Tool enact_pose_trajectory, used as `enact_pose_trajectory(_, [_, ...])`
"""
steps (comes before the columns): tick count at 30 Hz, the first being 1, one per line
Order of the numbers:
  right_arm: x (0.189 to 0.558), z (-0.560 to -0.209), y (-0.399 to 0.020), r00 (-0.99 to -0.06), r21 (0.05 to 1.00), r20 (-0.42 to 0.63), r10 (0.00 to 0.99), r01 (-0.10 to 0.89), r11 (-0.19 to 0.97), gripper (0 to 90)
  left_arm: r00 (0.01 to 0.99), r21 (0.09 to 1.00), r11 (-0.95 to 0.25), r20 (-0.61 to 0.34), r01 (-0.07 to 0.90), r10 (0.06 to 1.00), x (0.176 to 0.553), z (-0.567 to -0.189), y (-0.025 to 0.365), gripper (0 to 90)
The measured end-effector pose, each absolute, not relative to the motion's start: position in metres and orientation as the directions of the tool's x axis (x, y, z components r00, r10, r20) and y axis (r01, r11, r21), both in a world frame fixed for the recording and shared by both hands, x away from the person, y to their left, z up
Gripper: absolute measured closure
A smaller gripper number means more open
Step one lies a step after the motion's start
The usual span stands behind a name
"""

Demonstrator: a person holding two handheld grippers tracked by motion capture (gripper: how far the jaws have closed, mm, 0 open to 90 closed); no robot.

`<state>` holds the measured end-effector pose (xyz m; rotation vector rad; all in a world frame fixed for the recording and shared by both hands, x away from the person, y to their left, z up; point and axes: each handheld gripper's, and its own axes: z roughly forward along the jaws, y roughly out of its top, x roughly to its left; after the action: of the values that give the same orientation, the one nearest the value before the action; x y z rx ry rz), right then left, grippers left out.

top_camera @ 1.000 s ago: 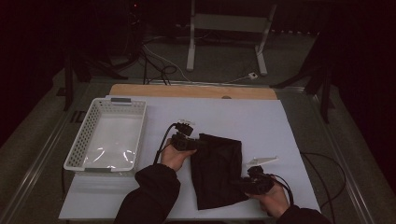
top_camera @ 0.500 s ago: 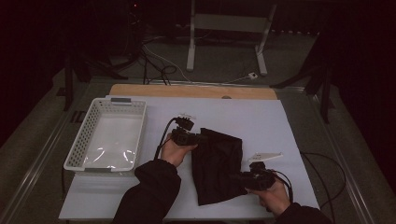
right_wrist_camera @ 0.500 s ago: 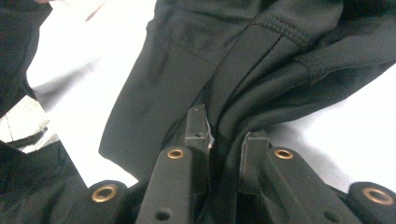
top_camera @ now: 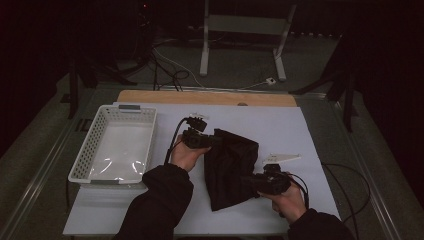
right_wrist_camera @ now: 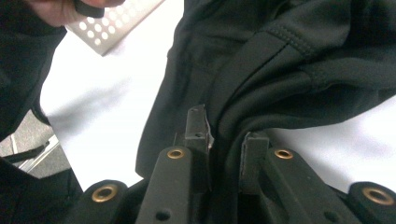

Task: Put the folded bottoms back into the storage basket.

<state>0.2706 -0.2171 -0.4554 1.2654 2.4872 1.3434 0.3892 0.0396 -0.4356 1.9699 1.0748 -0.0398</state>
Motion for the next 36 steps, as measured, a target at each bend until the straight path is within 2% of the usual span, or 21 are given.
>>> enact_pose_trajectory(20, [0.298,-0.427,-0.189,-0.677,0.761,0.338,0.654,0.606,0.234,78.8,0.626,0.704,-0.227,-0.379,0.673,0.682,0.398,-0.405,0.051,79.8])
enact_pose_trajectory(36, [0.312,-0.418,-0.173,-0.671,0.769,0.347,0.655,0.603,0.211,78.8,0.618,0.717,-0.214,-0.365,0.664,0.696,0.401,-0.39,0.056,80.0])
